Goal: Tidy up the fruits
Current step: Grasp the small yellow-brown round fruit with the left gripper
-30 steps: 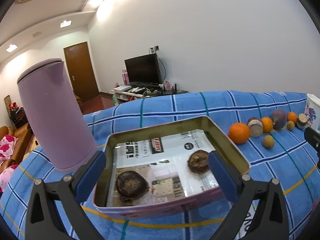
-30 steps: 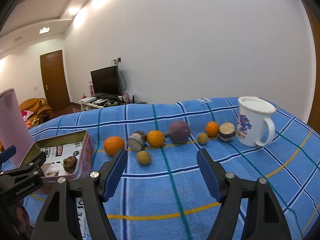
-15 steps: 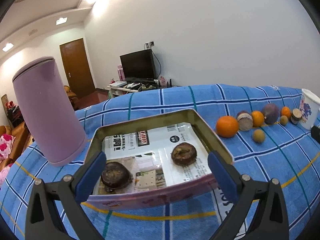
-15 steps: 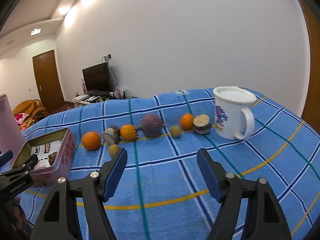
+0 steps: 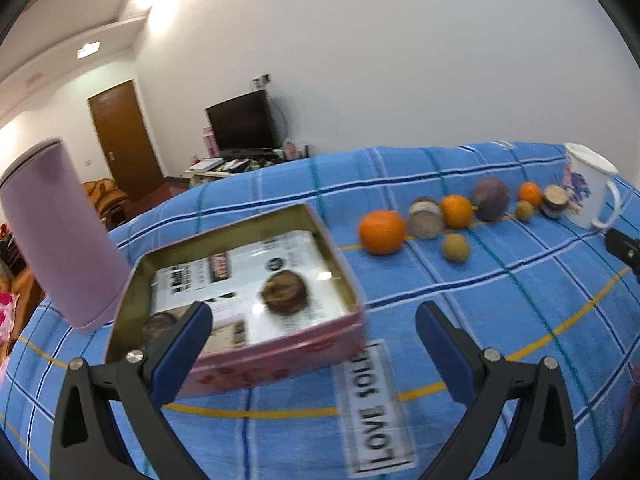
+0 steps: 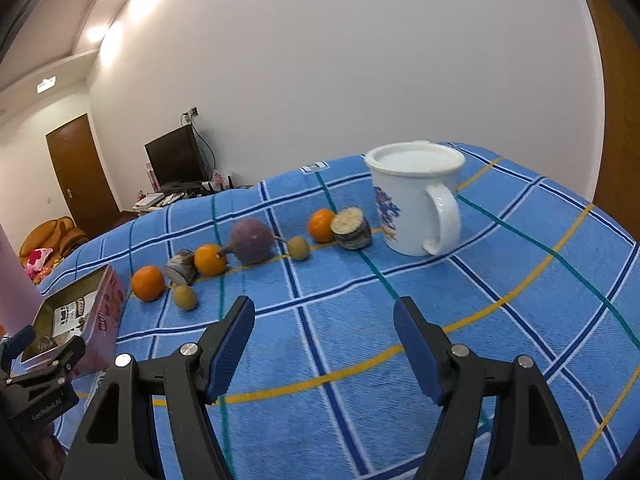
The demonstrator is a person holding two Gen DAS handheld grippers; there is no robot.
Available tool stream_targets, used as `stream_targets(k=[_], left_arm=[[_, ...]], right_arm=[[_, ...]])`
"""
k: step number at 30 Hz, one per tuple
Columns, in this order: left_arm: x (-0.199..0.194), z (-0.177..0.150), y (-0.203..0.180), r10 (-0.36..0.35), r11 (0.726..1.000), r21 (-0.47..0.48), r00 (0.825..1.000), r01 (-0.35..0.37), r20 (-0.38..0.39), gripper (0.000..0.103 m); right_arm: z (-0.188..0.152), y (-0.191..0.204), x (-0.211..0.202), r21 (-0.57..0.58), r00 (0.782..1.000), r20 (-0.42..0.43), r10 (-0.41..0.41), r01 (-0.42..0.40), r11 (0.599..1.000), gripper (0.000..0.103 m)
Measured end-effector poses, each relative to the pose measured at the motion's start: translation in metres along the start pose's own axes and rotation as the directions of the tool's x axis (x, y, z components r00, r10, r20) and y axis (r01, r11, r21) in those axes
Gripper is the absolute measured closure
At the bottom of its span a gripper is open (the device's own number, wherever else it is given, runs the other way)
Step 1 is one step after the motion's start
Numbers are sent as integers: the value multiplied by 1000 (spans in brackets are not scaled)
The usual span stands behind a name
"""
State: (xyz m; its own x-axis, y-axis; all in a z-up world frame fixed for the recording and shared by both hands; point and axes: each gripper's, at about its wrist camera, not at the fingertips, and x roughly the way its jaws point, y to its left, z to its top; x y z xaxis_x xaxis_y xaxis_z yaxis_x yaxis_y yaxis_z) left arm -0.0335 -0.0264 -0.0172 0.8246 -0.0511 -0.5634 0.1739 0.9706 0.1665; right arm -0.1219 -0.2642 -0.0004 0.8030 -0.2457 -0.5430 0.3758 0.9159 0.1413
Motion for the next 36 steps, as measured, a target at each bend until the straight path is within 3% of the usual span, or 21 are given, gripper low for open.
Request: stream_targets(k=[11,15,22,29,31,36], left_arm=[[11,34,-69,-113,992,49,993,115,-36,0],[36,49,-89,-189,981,11,975,191,-118,19],[83,49,-112,-187,982,-31,953,185,-239,51],[99,48,-116,-188,982,-60,944,178,-273,63],[97,48,-118,-188,982,-53,945,180,-267,75],[94,48,-119,-220,976,-58,939,212,-265,76]], right_arm=[[4,-44,7,64,998,-64,2,2,998,30],[3,-51,7,91,998,-63,30,-25,996,30],[1,-58,10,142,994,-82,71,-59,988,30],[-1,-57,13,154,990,-98,106,-90,984,30],[-1,-57,14,157,989,-101,108,-92,983,30],[-2,-61,14,171,989,-103,106,-88,981,30]])
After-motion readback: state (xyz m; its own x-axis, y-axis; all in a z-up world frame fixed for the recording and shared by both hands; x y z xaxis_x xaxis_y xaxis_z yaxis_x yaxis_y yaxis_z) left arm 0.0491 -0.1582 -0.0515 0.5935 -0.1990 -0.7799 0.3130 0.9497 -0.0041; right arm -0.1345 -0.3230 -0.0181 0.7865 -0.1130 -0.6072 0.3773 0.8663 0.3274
